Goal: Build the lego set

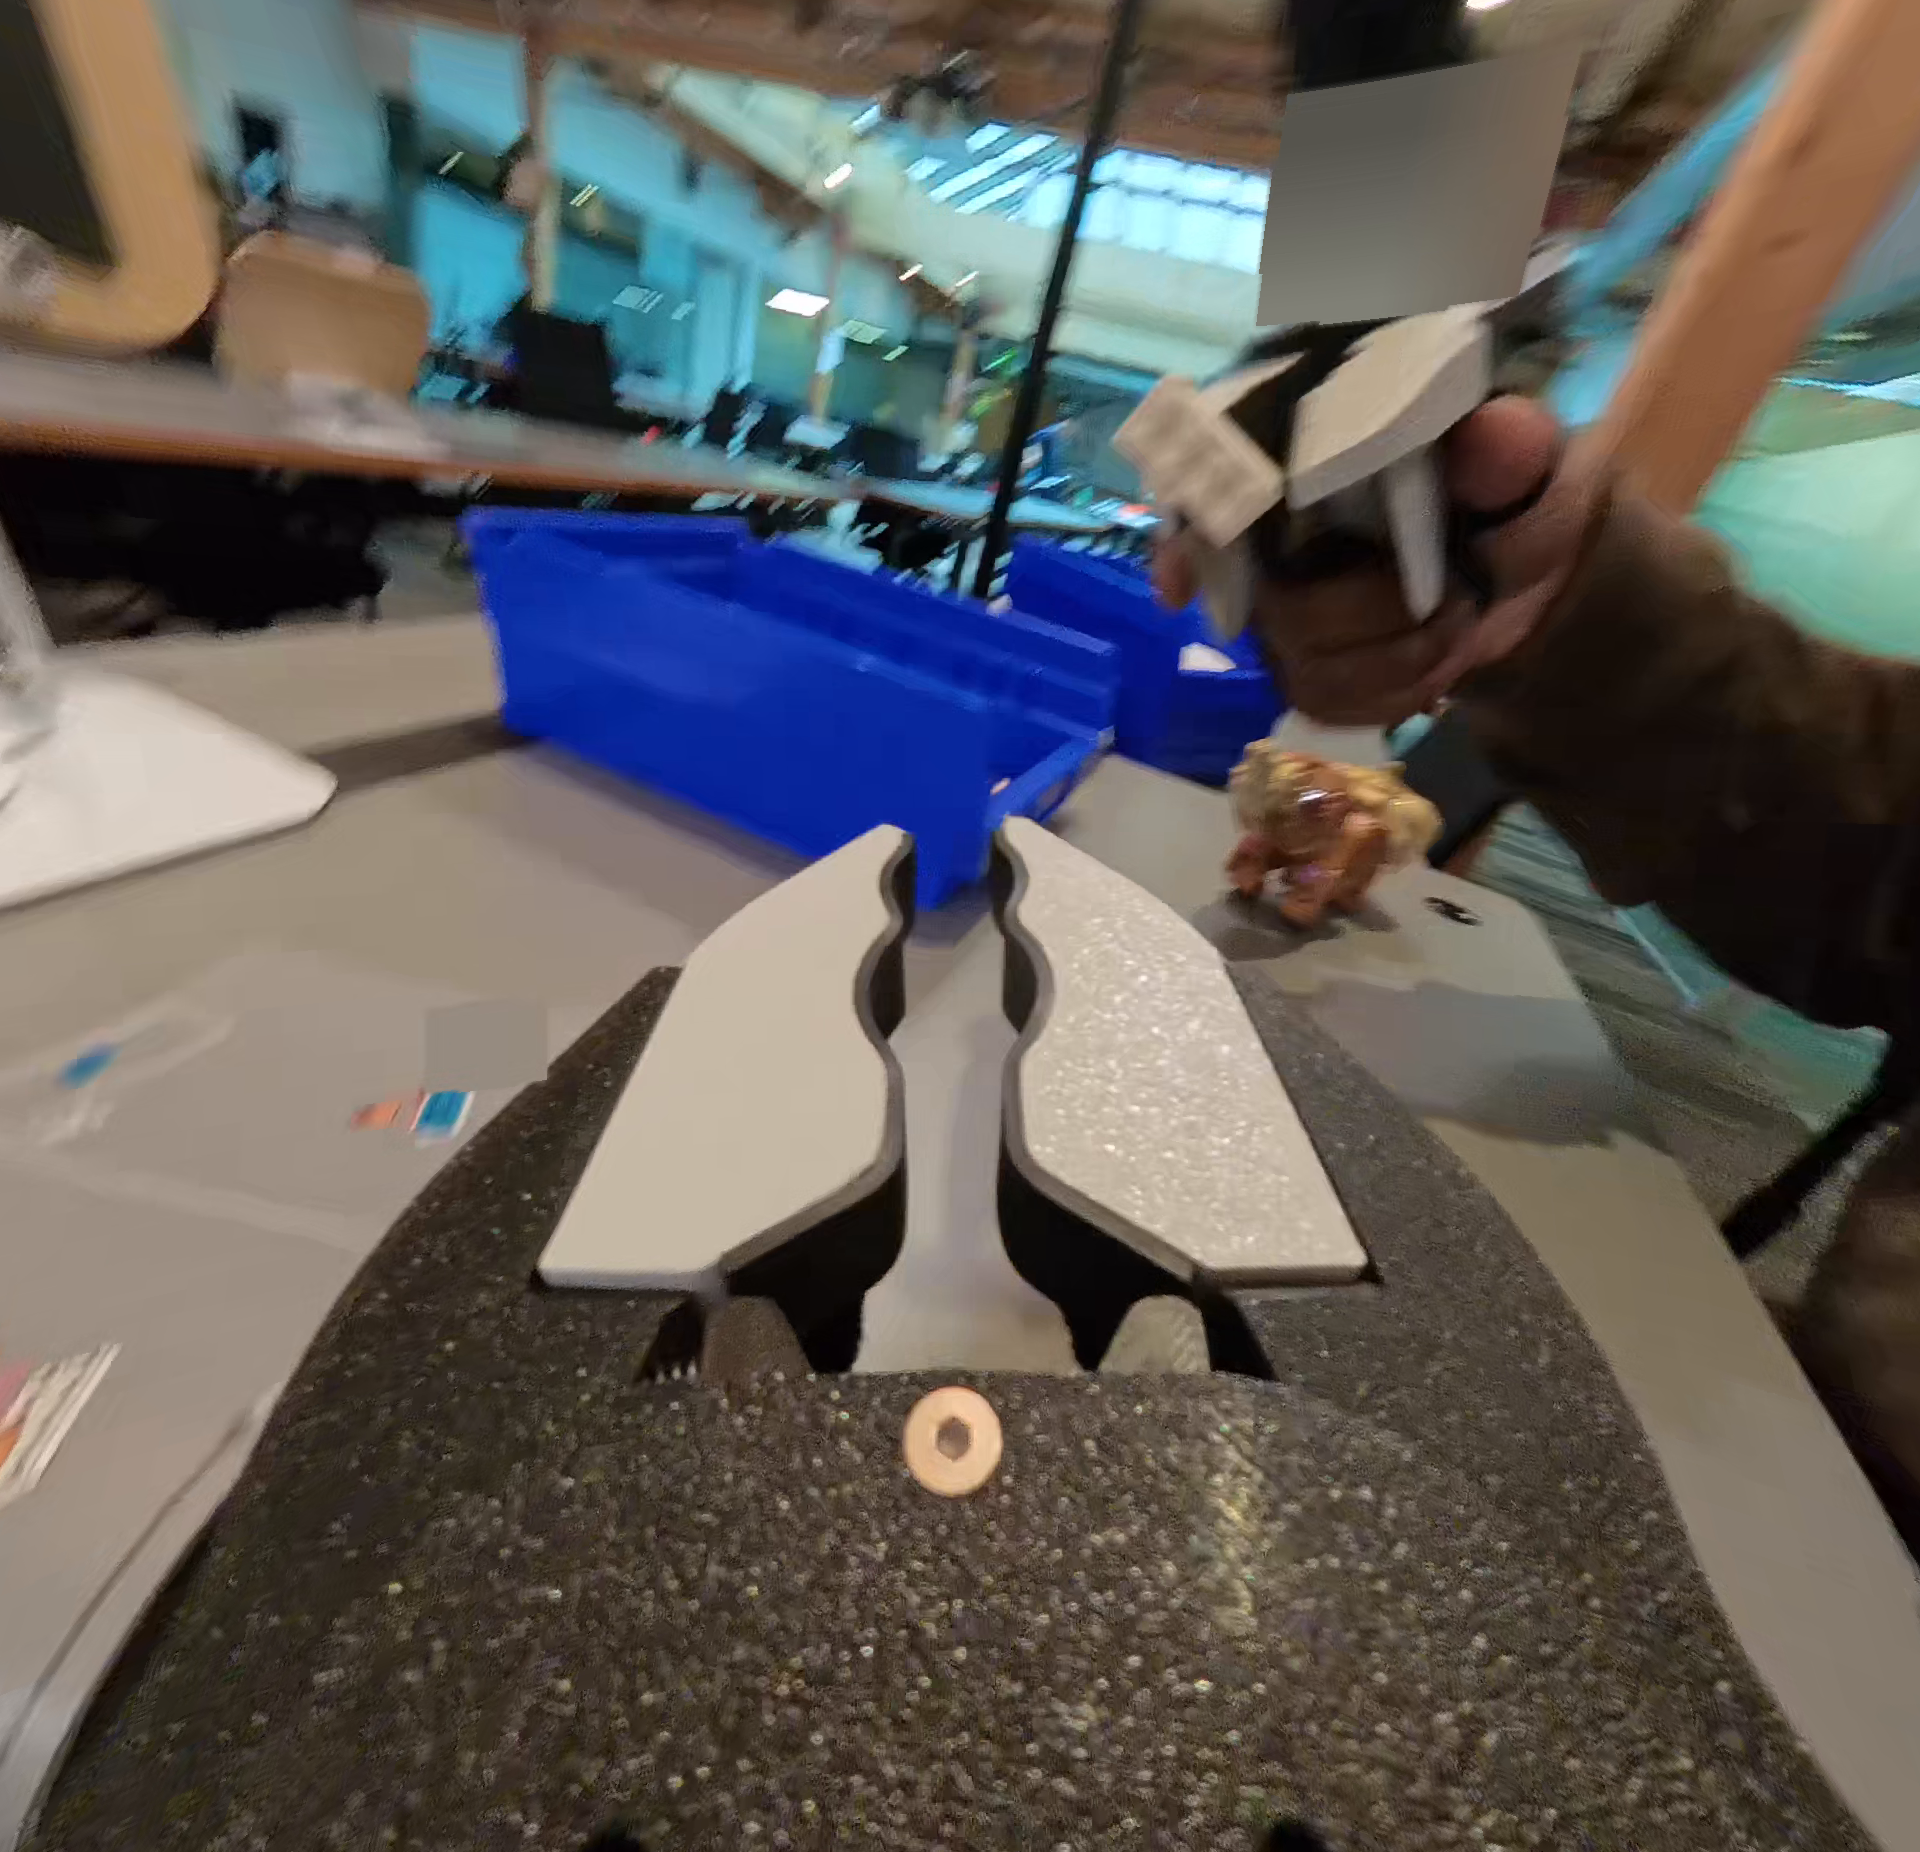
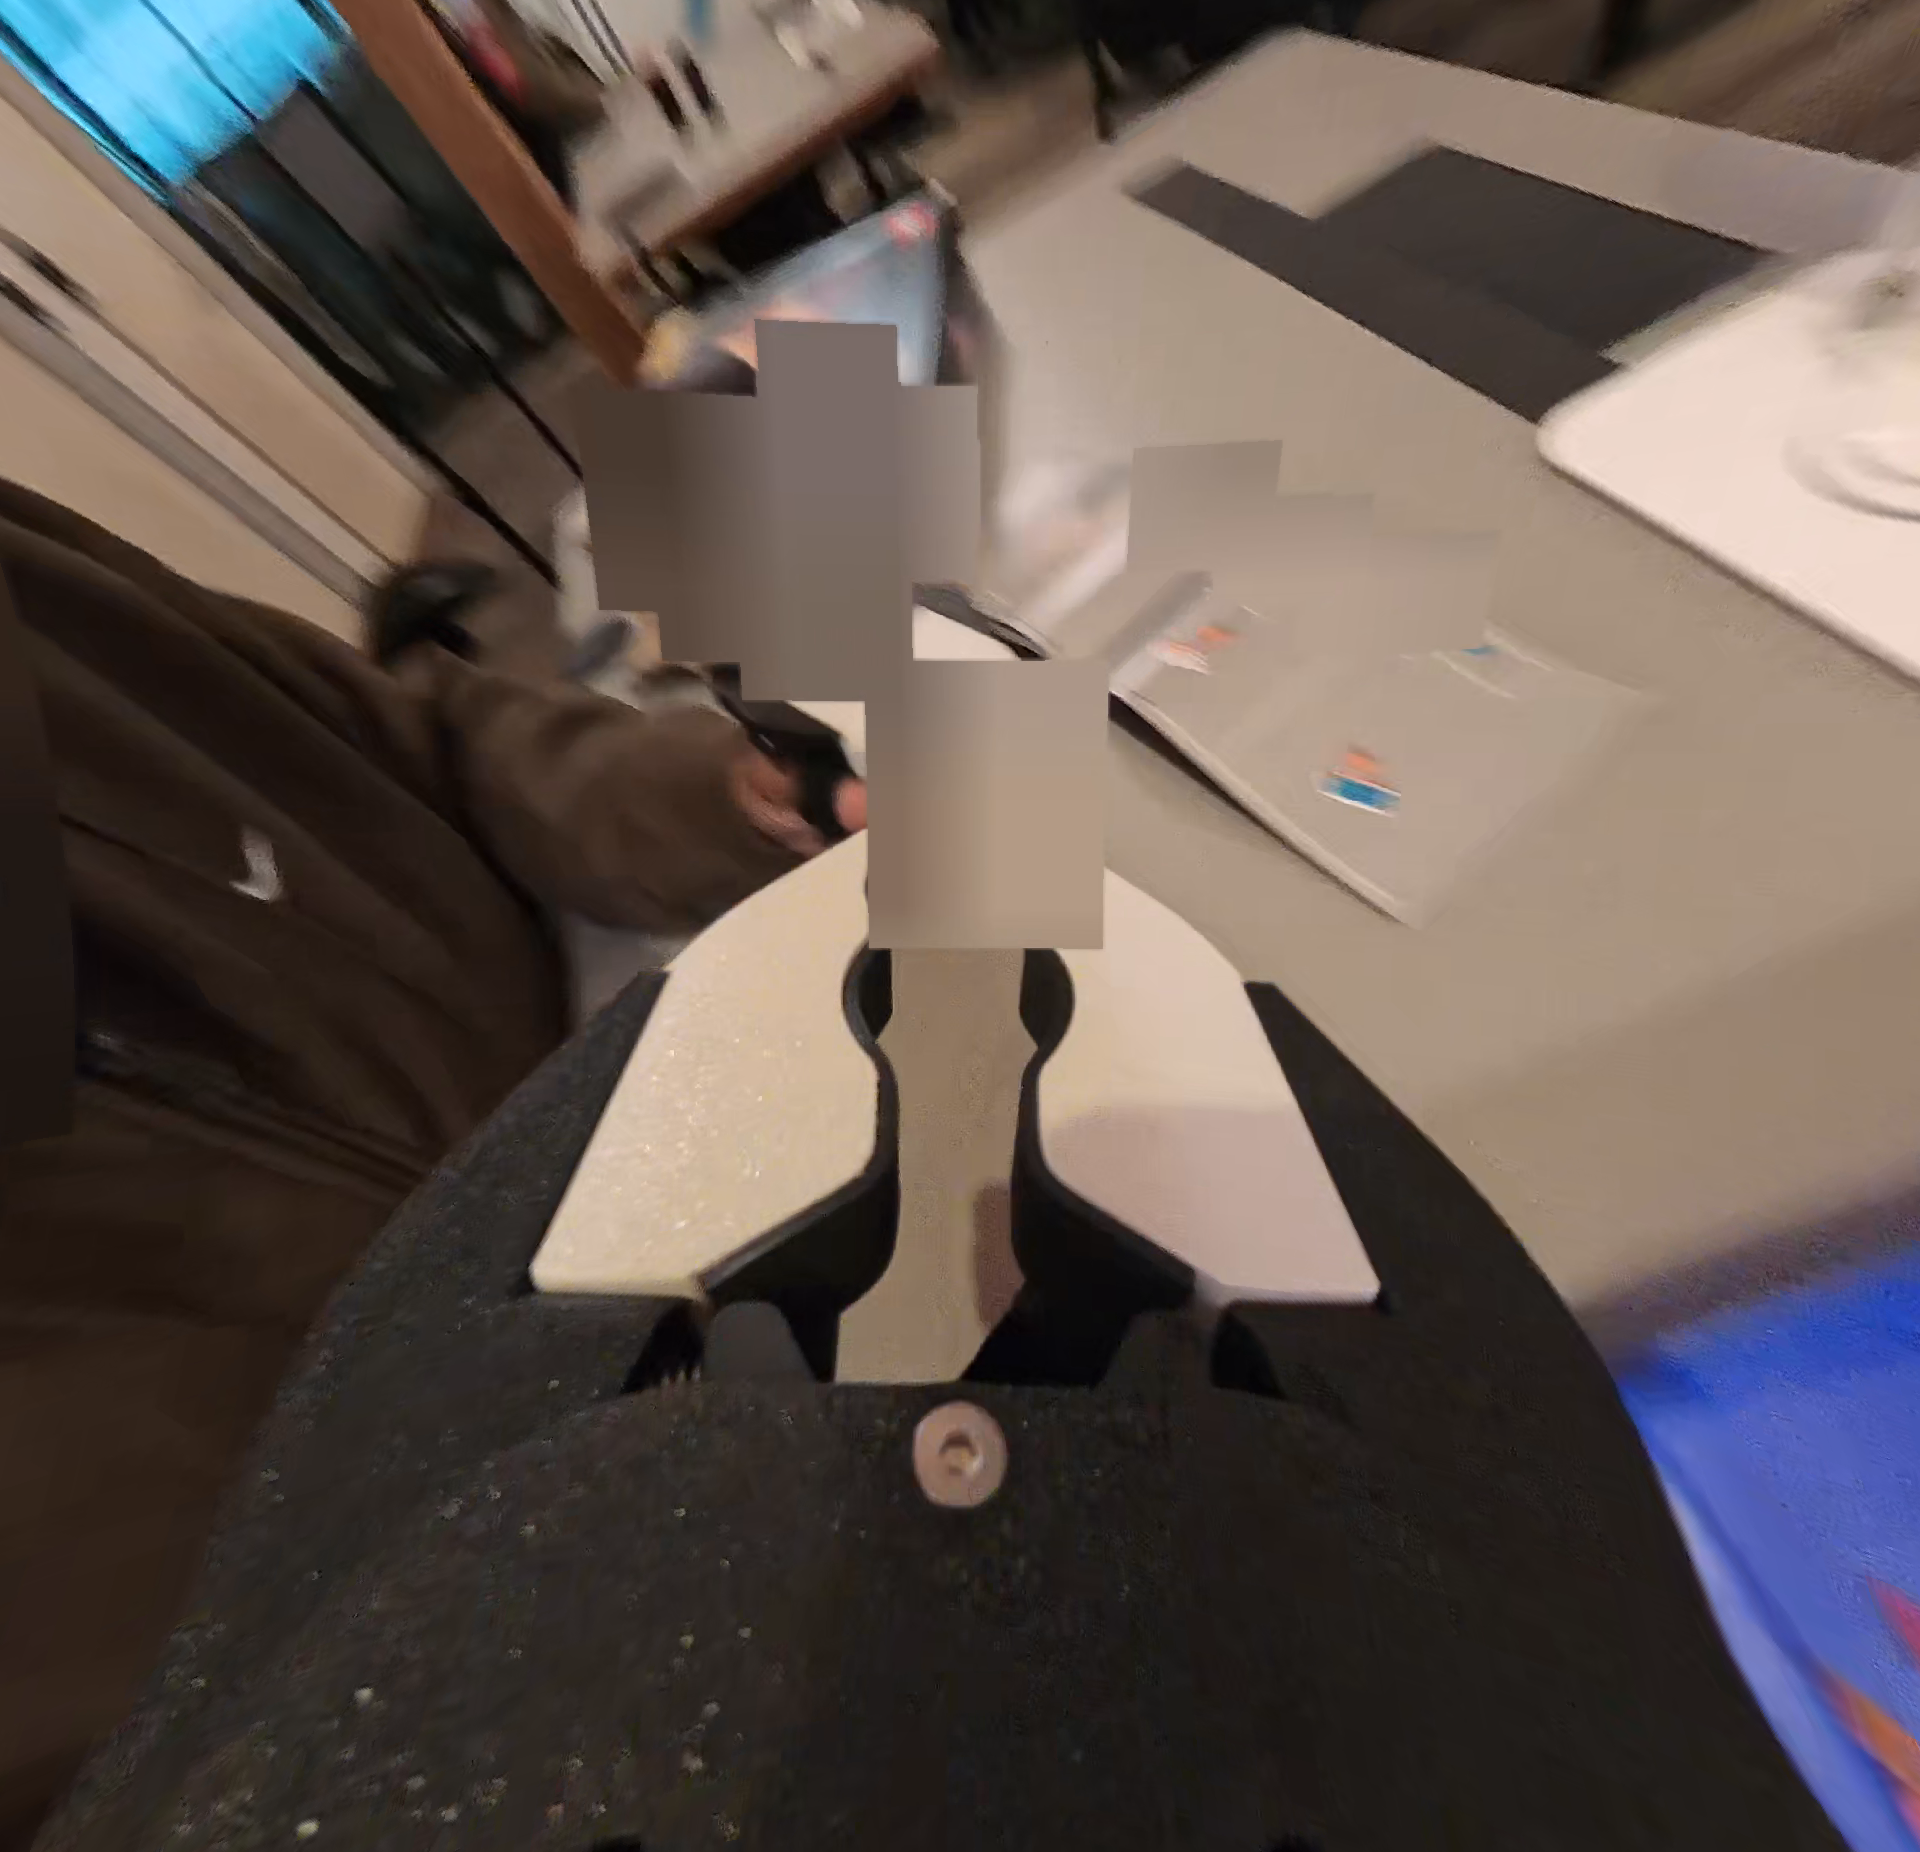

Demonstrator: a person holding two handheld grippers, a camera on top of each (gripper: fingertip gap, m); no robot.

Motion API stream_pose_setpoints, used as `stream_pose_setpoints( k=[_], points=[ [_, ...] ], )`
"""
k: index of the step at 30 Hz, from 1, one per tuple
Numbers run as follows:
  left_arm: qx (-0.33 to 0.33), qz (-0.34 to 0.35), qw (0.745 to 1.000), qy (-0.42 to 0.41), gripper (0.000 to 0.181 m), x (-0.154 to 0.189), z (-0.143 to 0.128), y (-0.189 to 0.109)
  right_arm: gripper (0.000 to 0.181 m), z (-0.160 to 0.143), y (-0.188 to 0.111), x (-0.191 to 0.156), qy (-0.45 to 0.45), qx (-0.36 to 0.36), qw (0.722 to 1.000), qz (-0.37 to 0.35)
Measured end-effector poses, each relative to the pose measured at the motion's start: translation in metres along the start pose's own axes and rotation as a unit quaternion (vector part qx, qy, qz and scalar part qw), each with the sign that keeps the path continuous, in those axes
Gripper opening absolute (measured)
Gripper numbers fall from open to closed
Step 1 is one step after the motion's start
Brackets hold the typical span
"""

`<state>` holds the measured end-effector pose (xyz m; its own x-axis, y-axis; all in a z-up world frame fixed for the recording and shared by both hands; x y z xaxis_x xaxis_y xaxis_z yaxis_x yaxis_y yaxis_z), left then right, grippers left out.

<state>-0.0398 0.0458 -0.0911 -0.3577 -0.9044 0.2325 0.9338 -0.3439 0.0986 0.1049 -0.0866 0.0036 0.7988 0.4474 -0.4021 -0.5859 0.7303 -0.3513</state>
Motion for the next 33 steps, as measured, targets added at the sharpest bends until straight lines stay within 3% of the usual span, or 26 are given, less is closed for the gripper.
stream_pose_setpoints(
  k=[5,9,13,18,25,28,33],
  points=[
    [0.088,-0.121,0.983,0.111,0.043,0.026,0.031,-0.029,0.020,-0.017,0.055,-0.024,0.087,0.113,0.976,0.163],
    [0.108,-0.113,0.973,0.171,0.050,0.024,0.040,-0.056,0.020,-0.029,0.086,-0.025,0.146,0.166,0.944,0.243],
    [0.099,-0.115,0.967,0.205,0.054,0.028,0.040,-0.062,0.020,-0.041,0.115,-0.029,0.172,0.172,0.930,0.275],
    [0.082,-0.100,0.967,0.221,0.051,0.029,0.033,-0.061,0.020,-0.042,0.123,-0.028,0.186,0.201,0.916,0.293],
    [0.056,-0.074,0.967,0.238,0.038,0.025,0.029,-0.059,0.020,-0.052,0.129,-0.021,0.202,0.190,0.915,0.293],
    [-0.013,-0.069,0.969,0.236,0.036,0.020,0.023,-0.055,0.020,-0.060,0.127,-0.012,0.203,0.168,0.928,0.264],
    [-0.162,-0.035,0.950,0.265,0.033,0.015,0.008,-0.047,0.018,-0.075,0.116,0.007,0.174,0.106,0.965,0.168]
  ],
)
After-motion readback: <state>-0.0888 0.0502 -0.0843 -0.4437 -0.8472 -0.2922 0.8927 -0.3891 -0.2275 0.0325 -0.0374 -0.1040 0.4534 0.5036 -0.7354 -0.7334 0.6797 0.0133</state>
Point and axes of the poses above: each gripper's, where its closed fingertips meet, y out along the fingers, z out of its top, x = y × z across the jaws, the point moved 8 cm from there along -y, back along the fingers, and after that the axes turned 1 degree about x, right-handed, at the moved point
